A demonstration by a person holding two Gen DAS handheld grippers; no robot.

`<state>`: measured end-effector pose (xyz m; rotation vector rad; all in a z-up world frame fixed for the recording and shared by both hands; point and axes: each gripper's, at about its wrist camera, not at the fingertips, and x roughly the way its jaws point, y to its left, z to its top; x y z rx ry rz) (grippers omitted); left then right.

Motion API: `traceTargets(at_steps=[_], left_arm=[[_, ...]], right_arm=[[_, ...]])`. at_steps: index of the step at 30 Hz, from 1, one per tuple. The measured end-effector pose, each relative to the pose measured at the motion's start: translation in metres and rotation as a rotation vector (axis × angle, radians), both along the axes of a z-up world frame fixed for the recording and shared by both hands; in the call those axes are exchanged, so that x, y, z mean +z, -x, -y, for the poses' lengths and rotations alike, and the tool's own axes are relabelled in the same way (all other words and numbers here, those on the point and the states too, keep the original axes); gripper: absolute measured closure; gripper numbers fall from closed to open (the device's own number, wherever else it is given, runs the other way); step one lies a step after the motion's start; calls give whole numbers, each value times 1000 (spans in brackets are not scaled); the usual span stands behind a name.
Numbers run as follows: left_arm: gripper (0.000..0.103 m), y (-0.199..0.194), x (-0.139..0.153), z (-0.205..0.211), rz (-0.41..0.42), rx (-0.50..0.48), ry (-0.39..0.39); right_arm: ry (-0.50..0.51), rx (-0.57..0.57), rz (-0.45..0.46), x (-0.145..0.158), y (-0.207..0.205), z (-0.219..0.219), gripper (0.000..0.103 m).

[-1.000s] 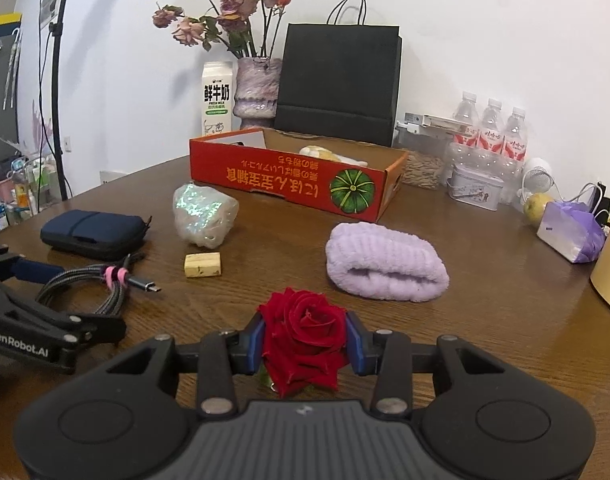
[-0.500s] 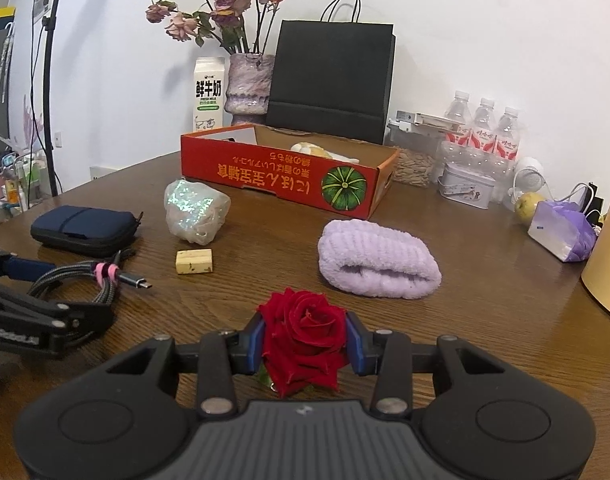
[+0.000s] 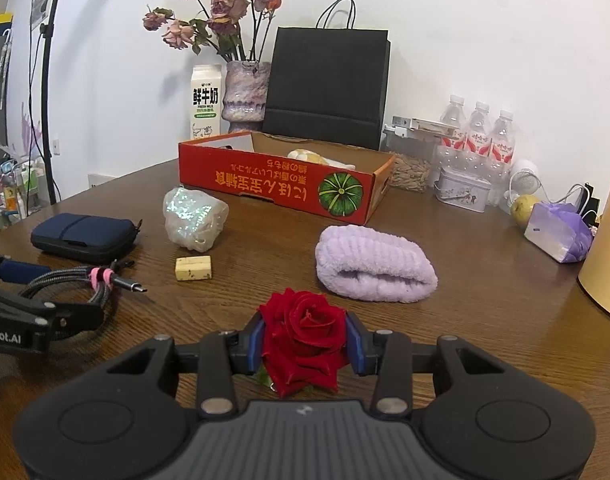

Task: Organize objects
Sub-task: 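Carry the cable with the left tool toward the red box while the right tool carries the rose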

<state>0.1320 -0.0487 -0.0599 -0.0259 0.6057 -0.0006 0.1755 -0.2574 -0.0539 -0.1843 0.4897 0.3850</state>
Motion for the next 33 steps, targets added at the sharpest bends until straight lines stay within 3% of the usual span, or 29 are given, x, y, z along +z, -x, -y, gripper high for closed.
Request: traceTargets(at_steps=[33], left_arm=[[14, 2, 60, -32, 111, -32, 25]], right_arm=[[-39, 42, 68, 32, 5, -41, 64]])
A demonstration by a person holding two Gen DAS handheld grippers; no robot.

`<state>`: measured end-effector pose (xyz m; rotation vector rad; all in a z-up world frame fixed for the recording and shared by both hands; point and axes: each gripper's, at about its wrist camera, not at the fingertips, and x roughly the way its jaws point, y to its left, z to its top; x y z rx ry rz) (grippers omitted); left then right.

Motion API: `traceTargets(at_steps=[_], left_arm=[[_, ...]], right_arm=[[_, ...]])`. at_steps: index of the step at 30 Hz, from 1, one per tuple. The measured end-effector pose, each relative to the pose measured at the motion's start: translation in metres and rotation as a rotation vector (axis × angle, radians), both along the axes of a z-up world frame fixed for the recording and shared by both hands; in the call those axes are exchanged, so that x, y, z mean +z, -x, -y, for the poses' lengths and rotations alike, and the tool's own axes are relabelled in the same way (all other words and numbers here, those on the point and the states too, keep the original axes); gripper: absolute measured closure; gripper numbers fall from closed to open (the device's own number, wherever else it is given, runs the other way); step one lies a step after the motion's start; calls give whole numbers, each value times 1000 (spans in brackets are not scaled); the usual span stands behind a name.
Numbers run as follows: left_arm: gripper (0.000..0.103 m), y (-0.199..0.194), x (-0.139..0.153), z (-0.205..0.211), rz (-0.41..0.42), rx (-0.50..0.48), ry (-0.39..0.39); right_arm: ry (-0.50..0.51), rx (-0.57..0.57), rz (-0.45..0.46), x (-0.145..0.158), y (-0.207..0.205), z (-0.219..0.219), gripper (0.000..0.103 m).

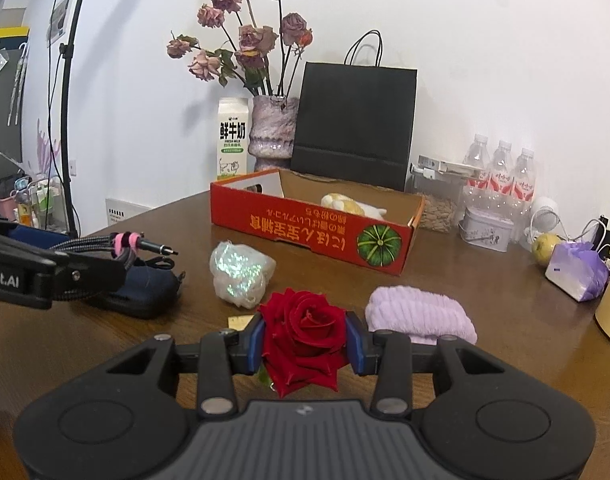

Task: Organize objects
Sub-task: 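Carry the cable with the left tool toward the red box while the right tool carries the rose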

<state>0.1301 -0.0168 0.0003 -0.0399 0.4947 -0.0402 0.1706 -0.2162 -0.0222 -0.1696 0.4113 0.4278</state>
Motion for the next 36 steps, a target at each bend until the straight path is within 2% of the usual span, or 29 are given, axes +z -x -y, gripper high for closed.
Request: traceTargets(at_steps=[19, 36], left_arm=[[14, -32, 14, -16, 6, -4, -3], [14, -78, 25, -18, -9, 11, 12]], right_arm=[[-14, 3, 11, 18, -31, -22, 64], [-28, 10, 7, 31, -67, -30, 64]])
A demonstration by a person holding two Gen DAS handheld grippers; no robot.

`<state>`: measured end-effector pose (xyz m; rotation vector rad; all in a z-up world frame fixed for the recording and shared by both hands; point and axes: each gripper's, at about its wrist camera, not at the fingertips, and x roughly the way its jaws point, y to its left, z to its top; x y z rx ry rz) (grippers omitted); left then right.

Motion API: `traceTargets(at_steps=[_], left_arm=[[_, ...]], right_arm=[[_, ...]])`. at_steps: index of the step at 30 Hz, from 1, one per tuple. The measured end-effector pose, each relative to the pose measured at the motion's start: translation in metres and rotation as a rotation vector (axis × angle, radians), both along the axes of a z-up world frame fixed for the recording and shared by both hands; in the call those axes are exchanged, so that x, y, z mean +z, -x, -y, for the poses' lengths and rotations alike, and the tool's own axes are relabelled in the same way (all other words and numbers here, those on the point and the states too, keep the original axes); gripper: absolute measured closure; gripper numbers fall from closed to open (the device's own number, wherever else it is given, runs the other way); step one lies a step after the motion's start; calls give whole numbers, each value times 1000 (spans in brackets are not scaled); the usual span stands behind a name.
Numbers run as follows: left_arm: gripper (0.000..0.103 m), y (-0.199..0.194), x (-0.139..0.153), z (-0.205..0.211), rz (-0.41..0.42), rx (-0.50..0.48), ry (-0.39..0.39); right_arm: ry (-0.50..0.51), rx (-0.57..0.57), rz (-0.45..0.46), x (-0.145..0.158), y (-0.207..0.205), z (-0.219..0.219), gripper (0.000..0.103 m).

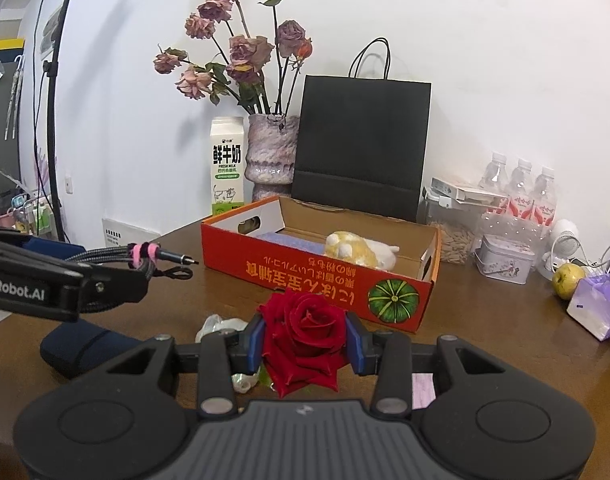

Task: Organize objects
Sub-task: 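Carry the cable with the left tool toward the red box while the right tool carries the rose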

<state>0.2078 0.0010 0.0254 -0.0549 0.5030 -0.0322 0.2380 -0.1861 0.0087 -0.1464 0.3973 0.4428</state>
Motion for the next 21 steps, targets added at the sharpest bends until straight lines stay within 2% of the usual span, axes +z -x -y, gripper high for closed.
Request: traceTargets(at_steps=[21], left_arm=[[14, -56, 8, -15, -9, 14, 14]], right_arm=[[-8, 11, -4, 8, -47, -20, 64]])
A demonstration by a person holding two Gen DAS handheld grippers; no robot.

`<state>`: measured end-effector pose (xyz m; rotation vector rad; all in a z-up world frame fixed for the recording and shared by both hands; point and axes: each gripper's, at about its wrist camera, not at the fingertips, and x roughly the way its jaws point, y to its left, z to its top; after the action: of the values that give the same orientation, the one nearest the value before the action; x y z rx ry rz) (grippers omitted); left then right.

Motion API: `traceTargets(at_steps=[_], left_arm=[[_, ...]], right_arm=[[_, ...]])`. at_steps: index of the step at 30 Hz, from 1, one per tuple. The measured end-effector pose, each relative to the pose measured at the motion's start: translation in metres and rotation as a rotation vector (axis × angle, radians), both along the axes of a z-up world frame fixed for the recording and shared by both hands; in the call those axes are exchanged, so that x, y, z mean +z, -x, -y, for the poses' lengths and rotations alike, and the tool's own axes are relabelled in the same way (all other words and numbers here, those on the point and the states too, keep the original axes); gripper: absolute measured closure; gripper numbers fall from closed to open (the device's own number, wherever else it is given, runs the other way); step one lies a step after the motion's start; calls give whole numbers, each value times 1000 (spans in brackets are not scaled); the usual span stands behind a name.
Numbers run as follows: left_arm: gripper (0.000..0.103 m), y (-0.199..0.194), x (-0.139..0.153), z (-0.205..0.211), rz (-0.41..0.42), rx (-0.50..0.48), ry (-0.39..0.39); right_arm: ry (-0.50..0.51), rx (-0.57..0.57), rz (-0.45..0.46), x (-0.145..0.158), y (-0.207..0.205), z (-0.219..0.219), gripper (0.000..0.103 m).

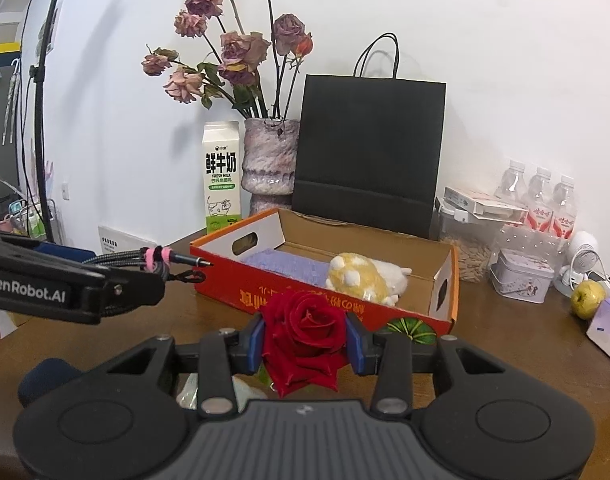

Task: Organize objects
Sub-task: 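Carry the cable with the left tool toward the red box while the right tool carries the rose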

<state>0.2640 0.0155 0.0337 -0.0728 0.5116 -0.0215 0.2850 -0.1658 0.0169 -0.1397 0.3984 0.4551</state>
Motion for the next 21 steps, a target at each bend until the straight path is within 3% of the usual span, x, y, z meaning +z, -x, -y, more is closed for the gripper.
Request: traceTargets(at_steps=[21], left_arm=[[14, -78, 14, -4, 7, -16, 1]], right_arm=[[-9, -27, 16, 9, -64, -22, 64]])
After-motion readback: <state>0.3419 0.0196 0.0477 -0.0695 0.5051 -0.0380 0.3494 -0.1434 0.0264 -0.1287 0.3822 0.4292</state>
